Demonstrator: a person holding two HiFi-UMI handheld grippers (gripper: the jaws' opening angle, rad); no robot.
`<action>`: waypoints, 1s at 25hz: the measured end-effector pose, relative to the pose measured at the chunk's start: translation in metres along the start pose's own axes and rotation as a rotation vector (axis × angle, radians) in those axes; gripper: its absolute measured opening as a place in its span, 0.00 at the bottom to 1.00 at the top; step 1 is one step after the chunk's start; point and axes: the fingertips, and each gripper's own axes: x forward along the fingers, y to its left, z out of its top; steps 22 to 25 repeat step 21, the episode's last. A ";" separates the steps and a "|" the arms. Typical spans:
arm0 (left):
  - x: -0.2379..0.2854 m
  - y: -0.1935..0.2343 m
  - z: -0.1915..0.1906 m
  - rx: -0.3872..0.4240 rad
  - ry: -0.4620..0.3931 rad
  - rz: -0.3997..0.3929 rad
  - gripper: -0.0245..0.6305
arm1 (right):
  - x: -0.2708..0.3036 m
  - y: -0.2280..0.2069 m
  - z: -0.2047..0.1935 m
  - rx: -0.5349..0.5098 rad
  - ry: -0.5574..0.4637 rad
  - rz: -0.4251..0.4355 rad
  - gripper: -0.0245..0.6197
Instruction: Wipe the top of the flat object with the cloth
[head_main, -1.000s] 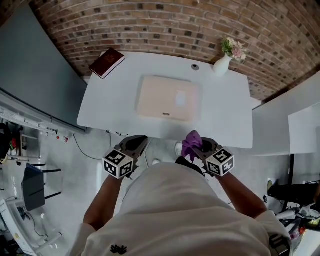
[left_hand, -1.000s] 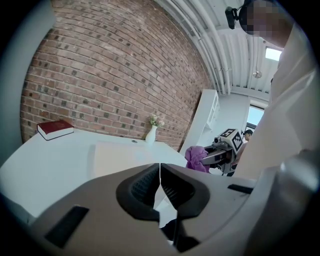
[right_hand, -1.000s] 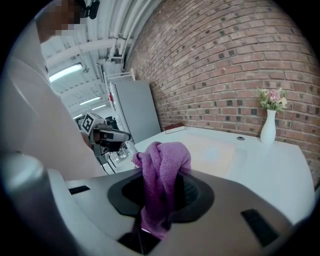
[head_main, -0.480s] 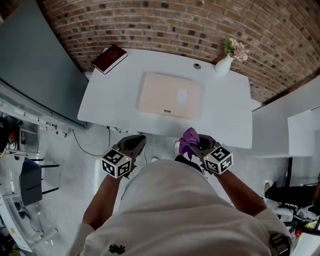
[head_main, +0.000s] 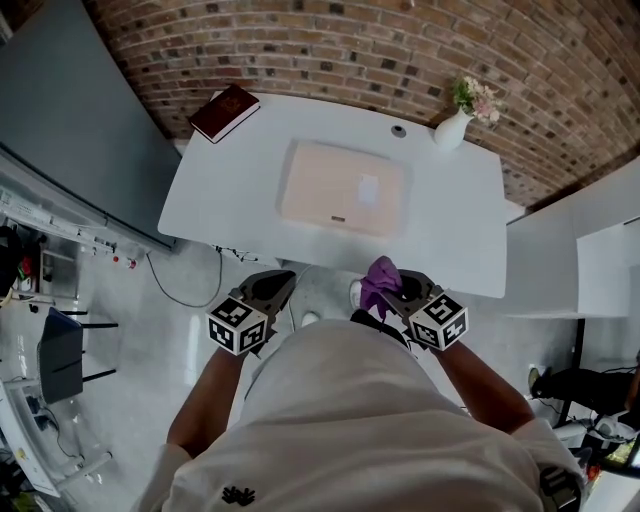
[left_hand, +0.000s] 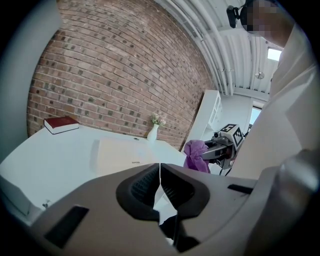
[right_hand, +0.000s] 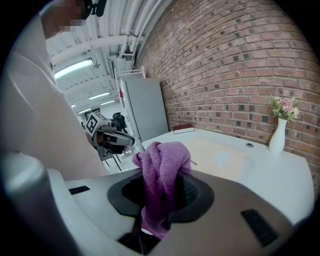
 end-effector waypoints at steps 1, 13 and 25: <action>0.000 -0.001 -0.002 -0.003 0.000 0.000 0.08 | -0.001 0.000 -0.001 -0.001 0.002 0.000 0.21; 0.000 -0.013 -0.006 -0.014 -0.008 0.094 0.08 | -0.006 -0.004 -0.002 -0.060 0.022 0.090 0.21; 0.037 -0.042 0.000 -0.058 0.017 0.198 0.08 | -0.045 -0.038 0.005 -0.108 0.004 0.159 0.21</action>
